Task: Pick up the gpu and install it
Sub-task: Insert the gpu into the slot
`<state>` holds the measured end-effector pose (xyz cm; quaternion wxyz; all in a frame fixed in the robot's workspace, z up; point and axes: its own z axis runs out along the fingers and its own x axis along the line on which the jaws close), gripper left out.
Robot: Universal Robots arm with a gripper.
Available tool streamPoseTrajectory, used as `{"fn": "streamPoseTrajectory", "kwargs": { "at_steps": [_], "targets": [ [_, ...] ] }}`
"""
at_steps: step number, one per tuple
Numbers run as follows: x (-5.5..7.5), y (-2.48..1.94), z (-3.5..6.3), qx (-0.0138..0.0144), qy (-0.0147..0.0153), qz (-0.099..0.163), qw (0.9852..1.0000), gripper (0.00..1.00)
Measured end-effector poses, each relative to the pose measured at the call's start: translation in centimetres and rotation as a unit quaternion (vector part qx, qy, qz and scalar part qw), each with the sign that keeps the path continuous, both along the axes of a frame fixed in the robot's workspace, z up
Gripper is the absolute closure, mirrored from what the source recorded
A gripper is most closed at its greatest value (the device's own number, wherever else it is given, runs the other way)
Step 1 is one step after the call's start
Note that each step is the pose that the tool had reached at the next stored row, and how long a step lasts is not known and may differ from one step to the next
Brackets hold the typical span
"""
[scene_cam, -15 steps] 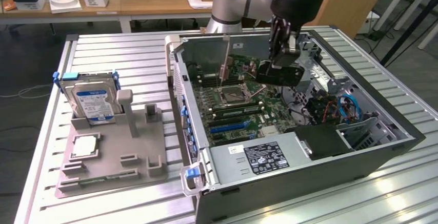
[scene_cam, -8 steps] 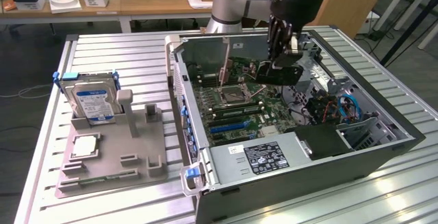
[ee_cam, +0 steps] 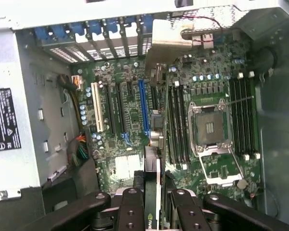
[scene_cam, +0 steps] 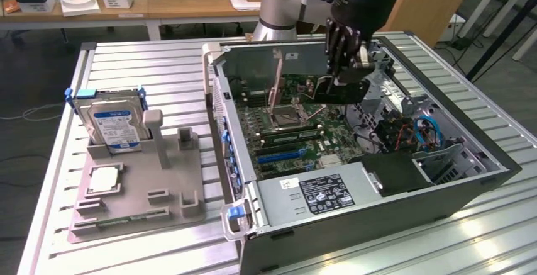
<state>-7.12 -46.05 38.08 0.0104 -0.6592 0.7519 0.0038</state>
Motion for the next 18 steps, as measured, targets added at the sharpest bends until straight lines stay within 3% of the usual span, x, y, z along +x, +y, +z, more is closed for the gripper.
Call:
{"fn": "streamPoseTrajectory", "kwargs": {
  "at_steps": [7, 14, 18],
  "targets": [
    [0.00, 0.00, -0.05, 0.0002, 0.0000, 0.009, 1.0000, 0.74],
    [0.00, 0.01, -0.24, 0.0000, -0.0011, 0.043, 0.9991, 0.74],
    [0.00, 0.01, -0.25, 0.0001, -0.0011, 0.044, 0.9990, 0.74]
  ]
}}
